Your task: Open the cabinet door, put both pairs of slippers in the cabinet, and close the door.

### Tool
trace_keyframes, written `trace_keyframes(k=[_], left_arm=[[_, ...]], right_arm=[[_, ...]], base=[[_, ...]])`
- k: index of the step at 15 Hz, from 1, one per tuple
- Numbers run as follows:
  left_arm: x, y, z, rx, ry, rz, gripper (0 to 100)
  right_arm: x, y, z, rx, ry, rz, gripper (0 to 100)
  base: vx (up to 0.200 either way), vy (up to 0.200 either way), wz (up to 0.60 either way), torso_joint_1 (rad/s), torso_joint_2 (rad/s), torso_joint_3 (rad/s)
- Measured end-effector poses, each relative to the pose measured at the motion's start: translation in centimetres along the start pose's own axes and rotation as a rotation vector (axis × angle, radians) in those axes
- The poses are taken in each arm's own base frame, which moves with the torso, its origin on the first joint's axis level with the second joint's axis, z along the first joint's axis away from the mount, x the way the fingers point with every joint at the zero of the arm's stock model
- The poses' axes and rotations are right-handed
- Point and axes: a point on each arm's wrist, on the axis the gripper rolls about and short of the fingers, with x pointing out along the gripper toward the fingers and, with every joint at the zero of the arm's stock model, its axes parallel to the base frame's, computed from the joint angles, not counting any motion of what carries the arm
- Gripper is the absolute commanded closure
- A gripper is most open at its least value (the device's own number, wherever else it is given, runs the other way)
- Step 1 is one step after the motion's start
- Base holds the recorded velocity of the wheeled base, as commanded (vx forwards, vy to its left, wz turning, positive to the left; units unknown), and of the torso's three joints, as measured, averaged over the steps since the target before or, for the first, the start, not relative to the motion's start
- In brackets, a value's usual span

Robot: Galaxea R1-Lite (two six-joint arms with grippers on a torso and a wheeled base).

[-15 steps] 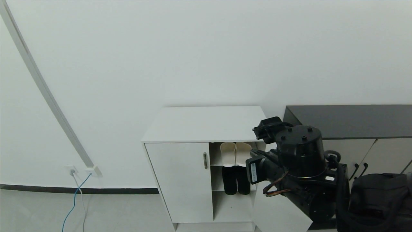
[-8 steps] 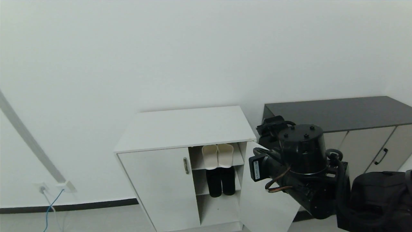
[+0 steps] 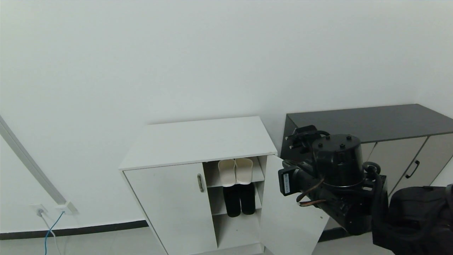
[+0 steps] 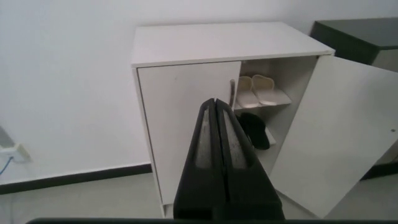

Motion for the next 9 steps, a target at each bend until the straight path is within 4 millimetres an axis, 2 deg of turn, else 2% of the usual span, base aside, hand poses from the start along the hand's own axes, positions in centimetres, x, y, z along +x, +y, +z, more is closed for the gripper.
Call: trace_keyframes(k=[3, 5, 9], left_arm=[[0.0, 0.0, 0.0, 0.0, 0.0, 0.0, 100], [0.0, 0.0, 0.0, 0.003, 0.0, 0.0, 100], [0.0, 0.0, 0.0, 0.002, -0.001, 0.001, 100]], right_arm=[[0.2, -0.2, -0.1, 0.0, 0.004, -0.009, 100], [0.5, -0.3, -0.1, 0.004, 0.0, -0.014, 100], [2.2, -2.3, -0.1, 0.018, 0.01, -0.08, 100]], base=[[-0.2, 0.0, 0.0, 0.007, 0.01, -0.002], [0.0, 0.0, 0.0, 0.0, 0.0, 0.0], [0.0, 0.0, 0.0, 0.0, 0.0, 0.0]])
